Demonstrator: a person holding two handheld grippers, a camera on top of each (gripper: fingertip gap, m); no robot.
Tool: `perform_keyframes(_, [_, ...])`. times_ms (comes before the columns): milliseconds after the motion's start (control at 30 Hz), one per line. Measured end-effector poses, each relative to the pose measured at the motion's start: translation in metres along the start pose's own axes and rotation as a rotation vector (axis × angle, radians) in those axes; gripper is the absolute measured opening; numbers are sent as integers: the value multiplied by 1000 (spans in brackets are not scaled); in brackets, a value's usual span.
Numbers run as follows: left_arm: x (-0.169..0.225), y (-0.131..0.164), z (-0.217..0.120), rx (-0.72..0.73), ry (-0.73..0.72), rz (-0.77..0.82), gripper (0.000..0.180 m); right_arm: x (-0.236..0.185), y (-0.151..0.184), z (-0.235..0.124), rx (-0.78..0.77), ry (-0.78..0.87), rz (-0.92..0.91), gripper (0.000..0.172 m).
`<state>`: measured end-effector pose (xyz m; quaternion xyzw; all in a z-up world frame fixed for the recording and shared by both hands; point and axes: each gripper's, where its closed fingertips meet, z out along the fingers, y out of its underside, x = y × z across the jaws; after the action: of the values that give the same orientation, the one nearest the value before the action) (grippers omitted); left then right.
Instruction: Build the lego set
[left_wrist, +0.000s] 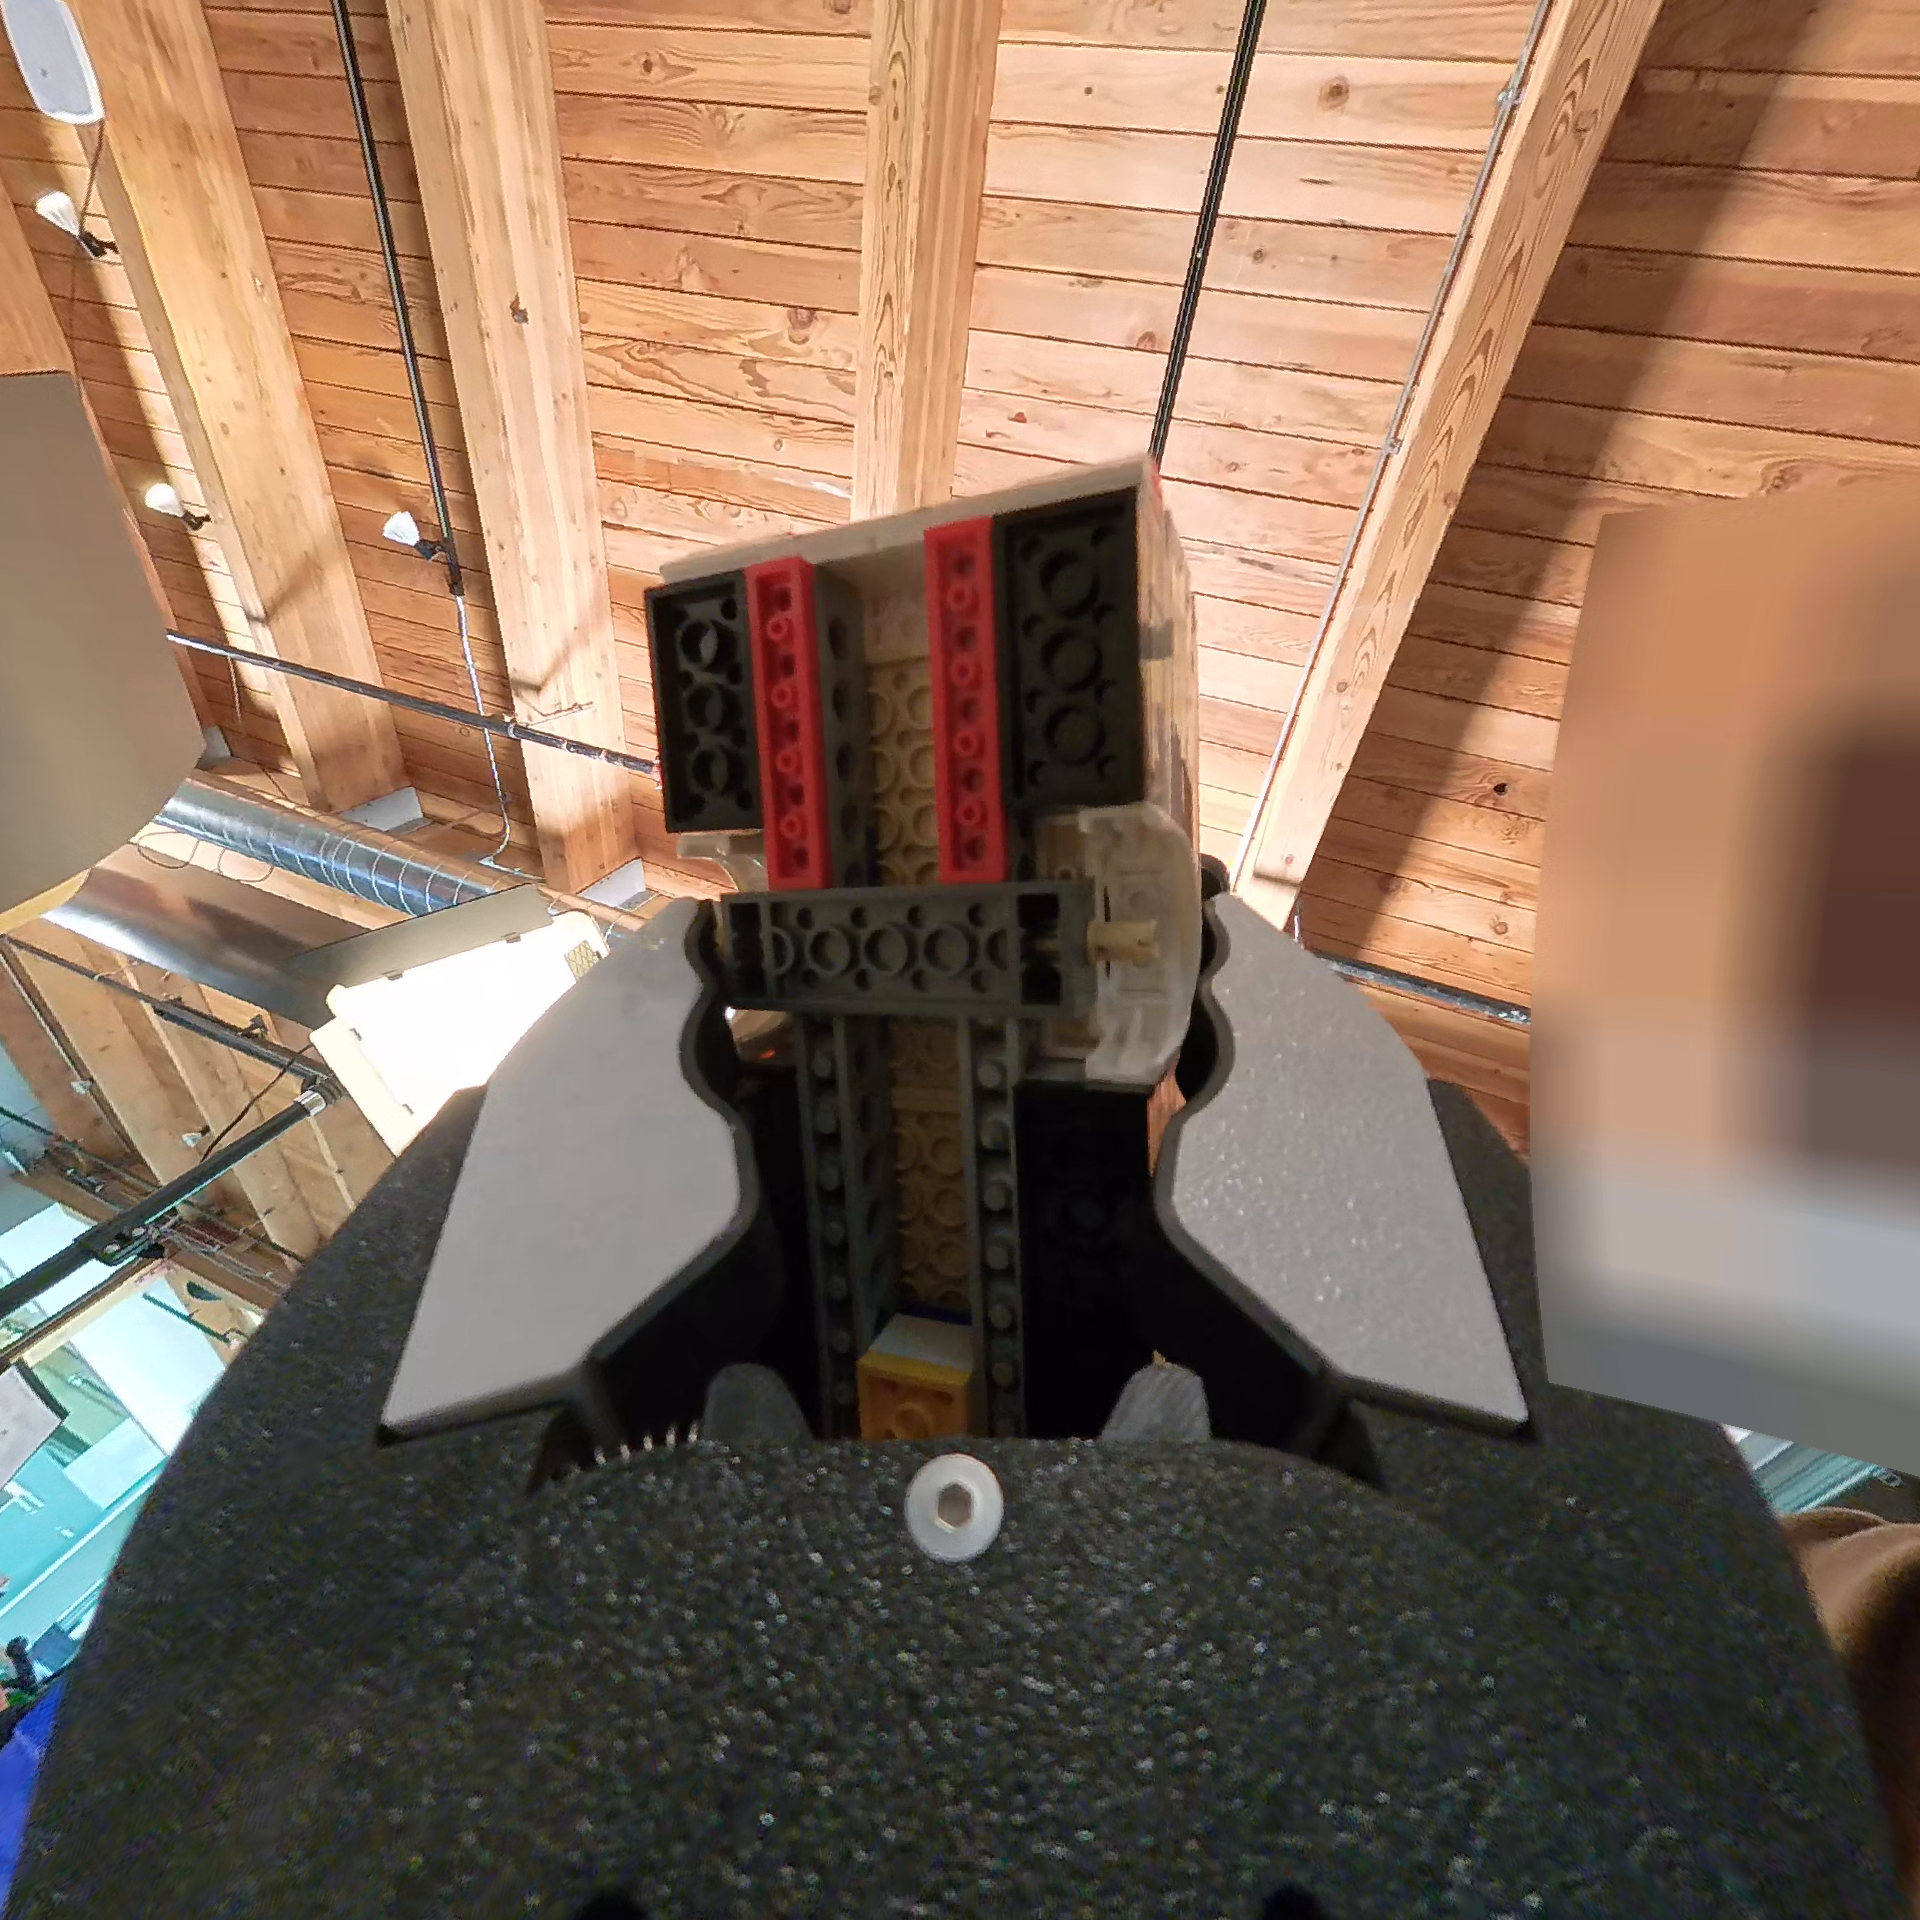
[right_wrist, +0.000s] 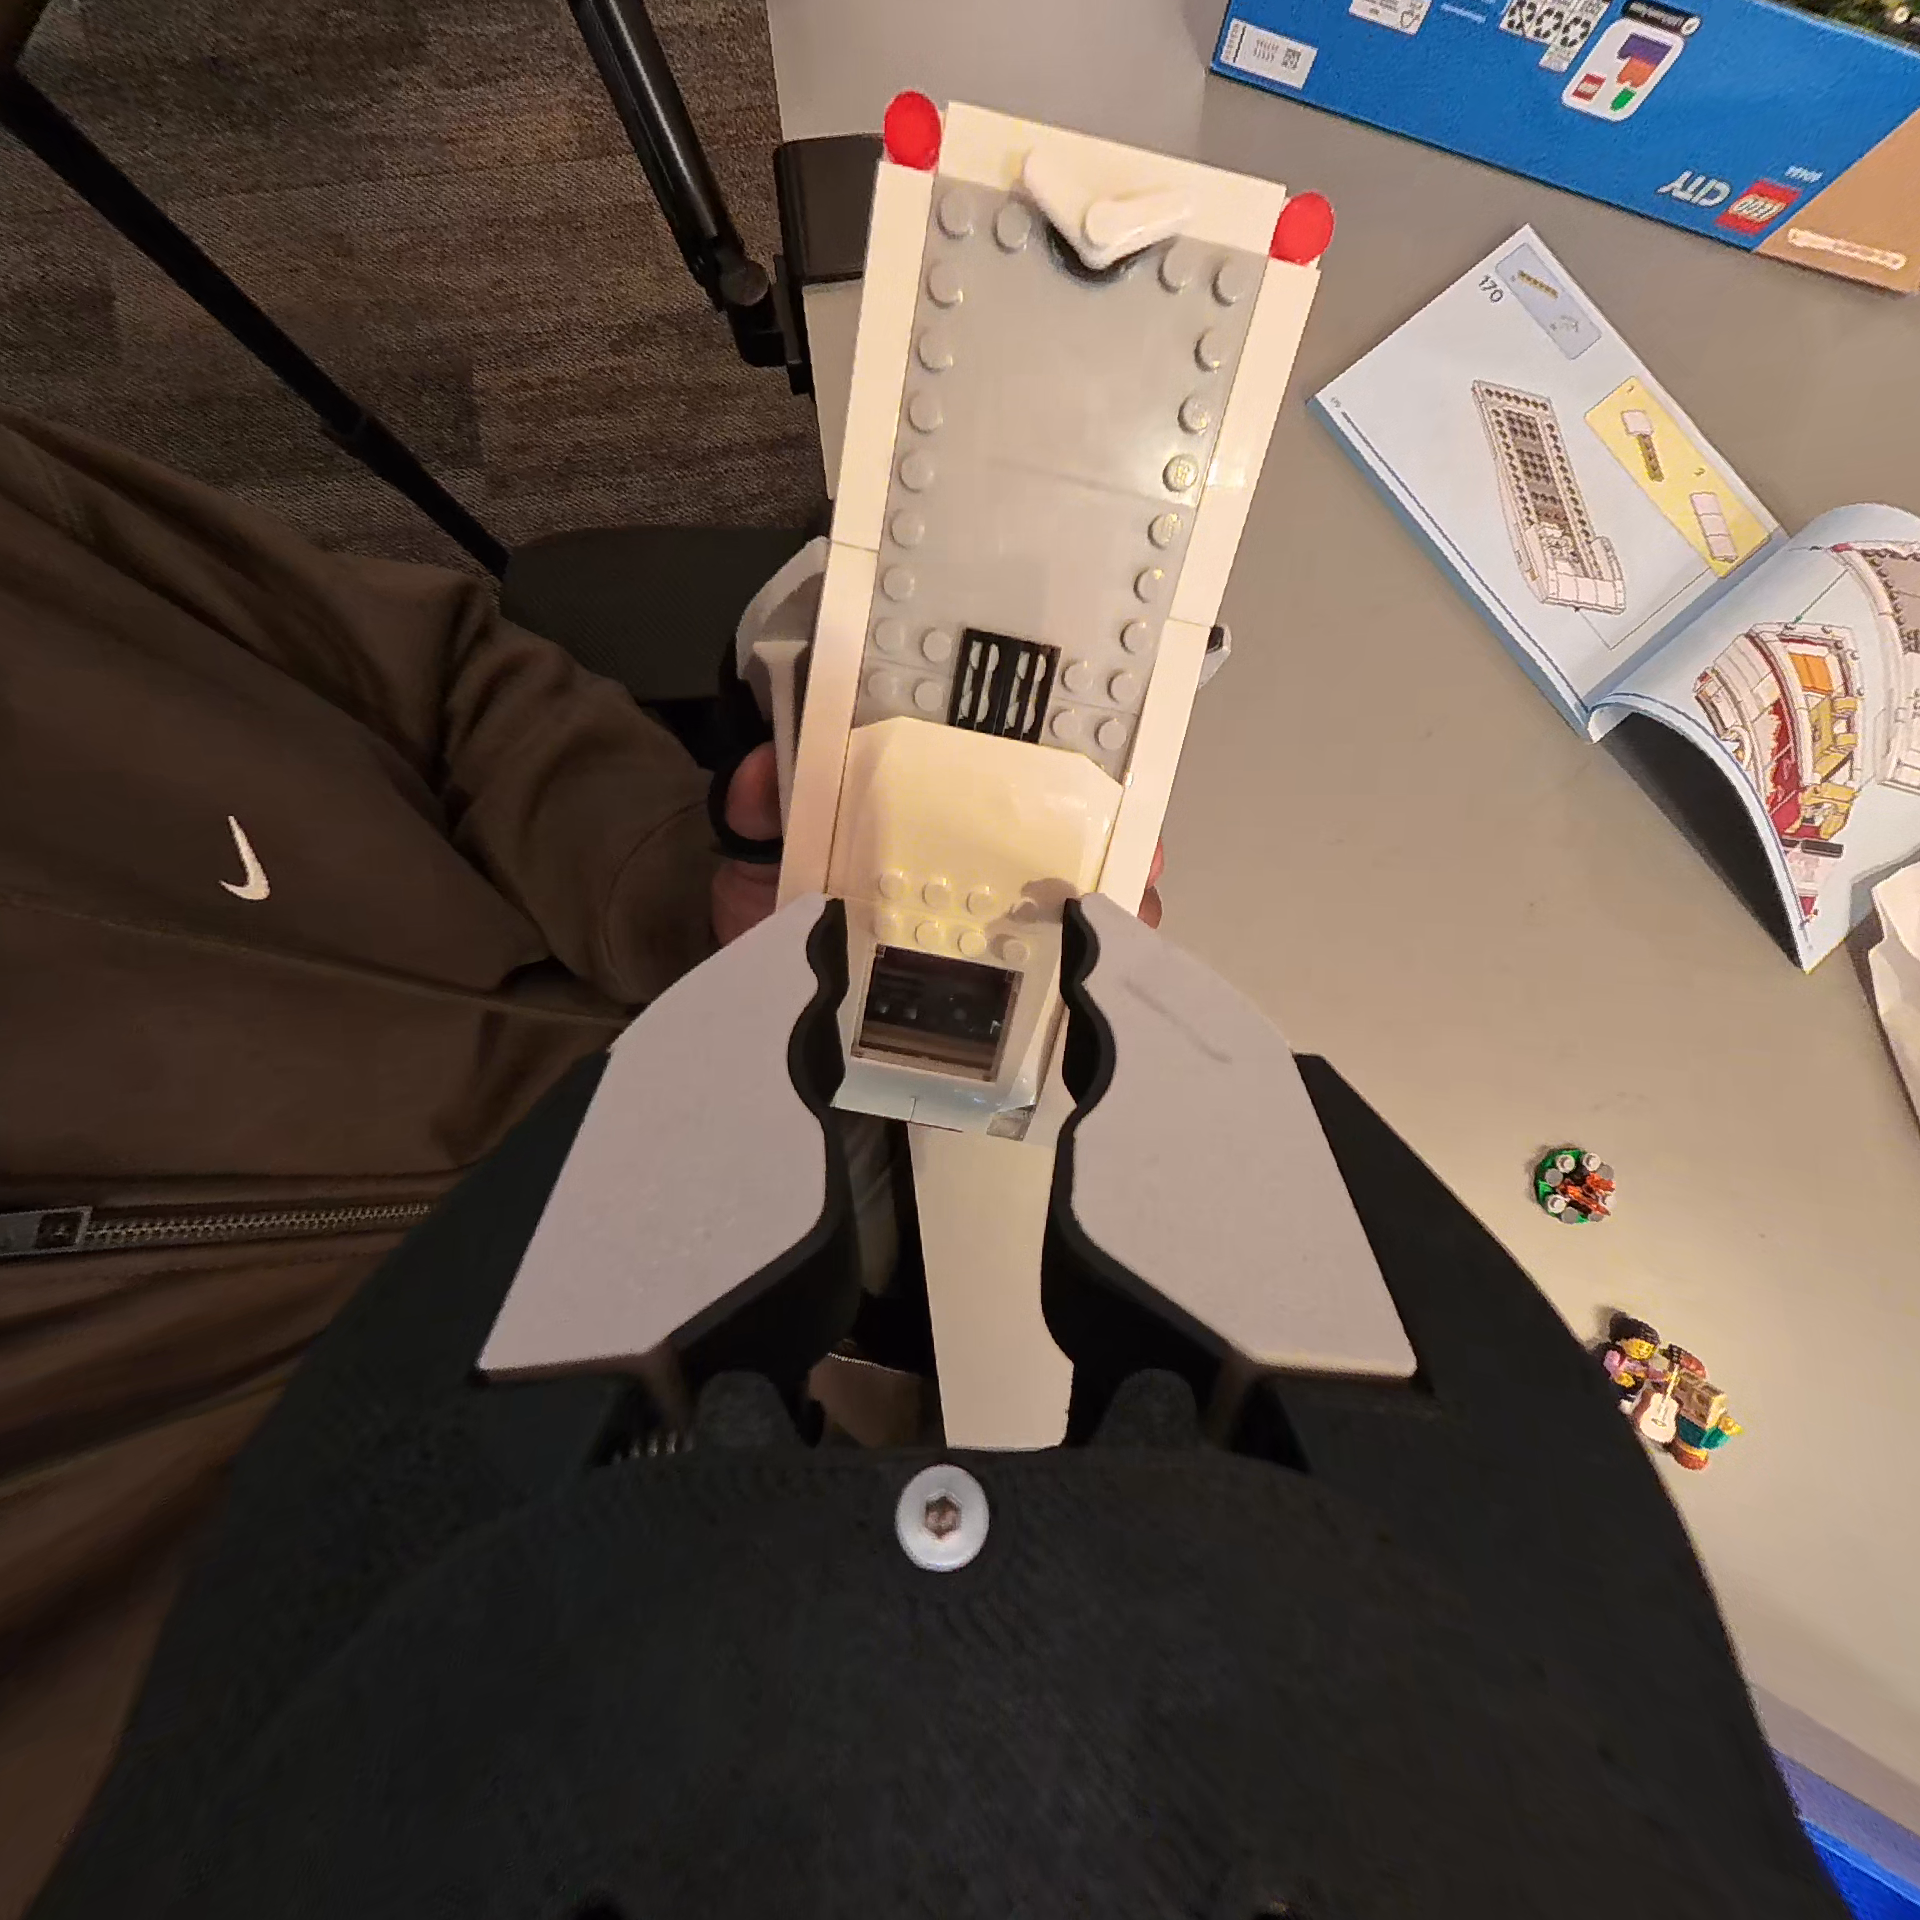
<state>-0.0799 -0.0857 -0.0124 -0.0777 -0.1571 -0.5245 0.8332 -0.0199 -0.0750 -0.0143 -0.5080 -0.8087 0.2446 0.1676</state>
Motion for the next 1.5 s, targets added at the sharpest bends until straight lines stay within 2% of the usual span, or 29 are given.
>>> perform_keyframes(300, [0,-4,-1,8,12,4,85,0,-3,2,-3,11,-5,40])
perform_keyframes(433, [14,-7,4,-9,70,53,85,-5,-16,-8,84,22,-16,45])
perform_keyframes(833, [16,-14,2,28,58,93,85,-11,-6,-2,120,74,-10,56])
perform_keyframes(1500, [19,-9,1,9,65,88,85,-12,0,-1,123,46,4,57])
